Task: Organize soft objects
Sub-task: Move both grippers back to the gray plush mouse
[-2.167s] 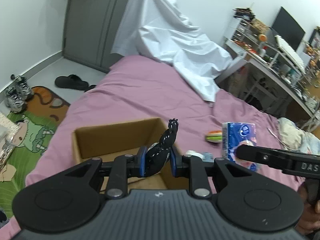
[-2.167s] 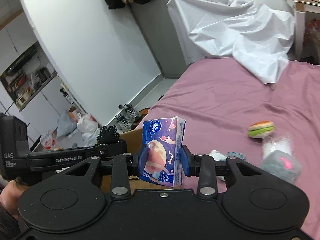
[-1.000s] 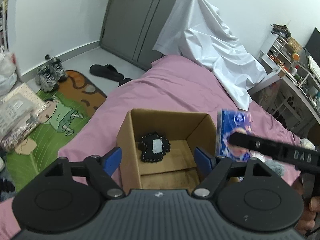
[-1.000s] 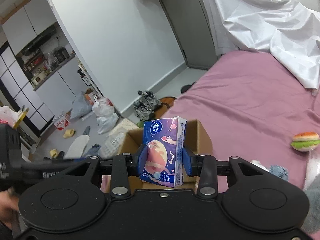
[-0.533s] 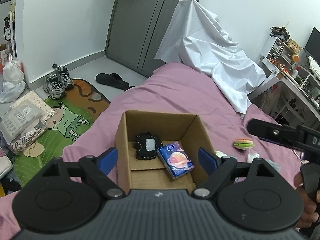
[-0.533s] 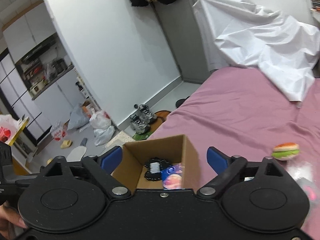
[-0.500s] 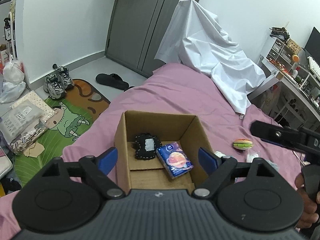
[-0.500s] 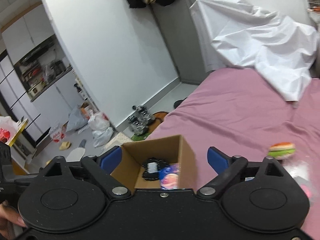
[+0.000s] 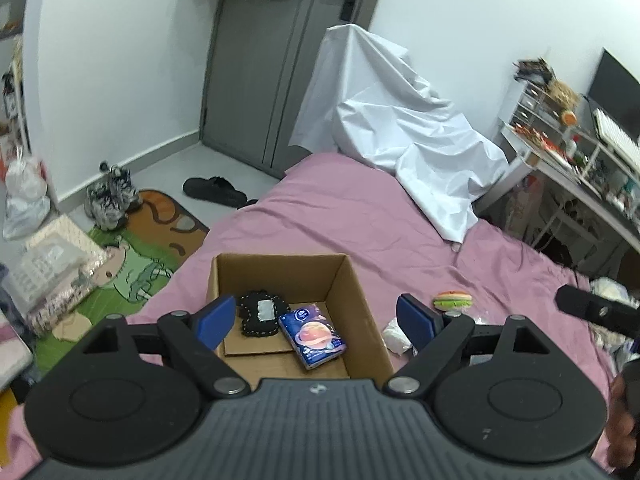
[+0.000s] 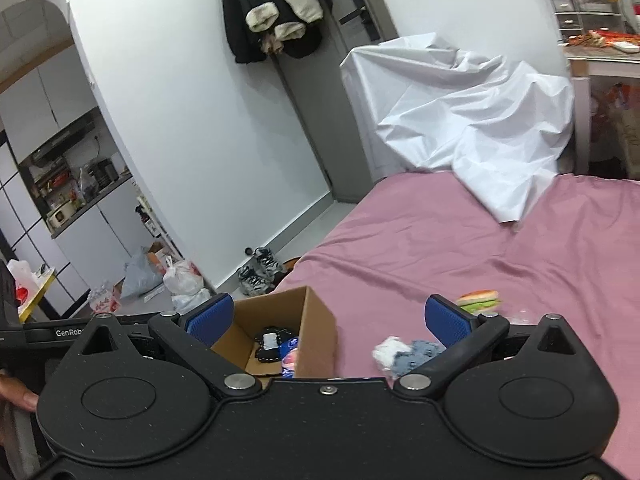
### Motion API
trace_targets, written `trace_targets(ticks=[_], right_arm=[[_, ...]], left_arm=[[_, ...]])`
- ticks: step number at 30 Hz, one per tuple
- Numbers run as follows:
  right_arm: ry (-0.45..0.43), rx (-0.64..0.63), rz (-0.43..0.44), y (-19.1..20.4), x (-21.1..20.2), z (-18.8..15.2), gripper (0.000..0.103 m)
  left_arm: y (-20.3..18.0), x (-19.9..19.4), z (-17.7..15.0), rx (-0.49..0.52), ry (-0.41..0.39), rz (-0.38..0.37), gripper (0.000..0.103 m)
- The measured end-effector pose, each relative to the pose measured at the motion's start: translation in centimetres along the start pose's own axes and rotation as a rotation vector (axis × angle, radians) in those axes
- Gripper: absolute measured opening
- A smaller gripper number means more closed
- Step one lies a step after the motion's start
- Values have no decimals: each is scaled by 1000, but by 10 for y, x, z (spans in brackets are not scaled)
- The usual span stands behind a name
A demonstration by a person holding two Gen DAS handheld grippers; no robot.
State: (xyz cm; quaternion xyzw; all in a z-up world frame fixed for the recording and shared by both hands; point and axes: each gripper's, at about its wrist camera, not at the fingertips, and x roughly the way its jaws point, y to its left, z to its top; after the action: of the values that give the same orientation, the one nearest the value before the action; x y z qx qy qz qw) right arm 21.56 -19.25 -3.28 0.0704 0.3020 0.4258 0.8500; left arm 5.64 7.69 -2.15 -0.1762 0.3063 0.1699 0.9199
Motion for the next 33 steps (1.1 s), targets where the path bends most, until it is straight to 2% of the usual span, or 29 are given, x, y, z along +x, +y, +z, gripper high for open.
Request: trace_targets(ticks=[5, 18, 33], right_arm=[[-16, 1, -36, -15, -22, 1, 103], [-12, 40, -107, -49, -73, -6, 103], [1, 89, -134, -74, -94, -23, 103]], left_arm=[[-20, -10, 3, 33, 29, -27, 87], [-66, -27, 2, 117, 22, -49, 87], [-92, -14, -7, 129, 134, -138, 87]])
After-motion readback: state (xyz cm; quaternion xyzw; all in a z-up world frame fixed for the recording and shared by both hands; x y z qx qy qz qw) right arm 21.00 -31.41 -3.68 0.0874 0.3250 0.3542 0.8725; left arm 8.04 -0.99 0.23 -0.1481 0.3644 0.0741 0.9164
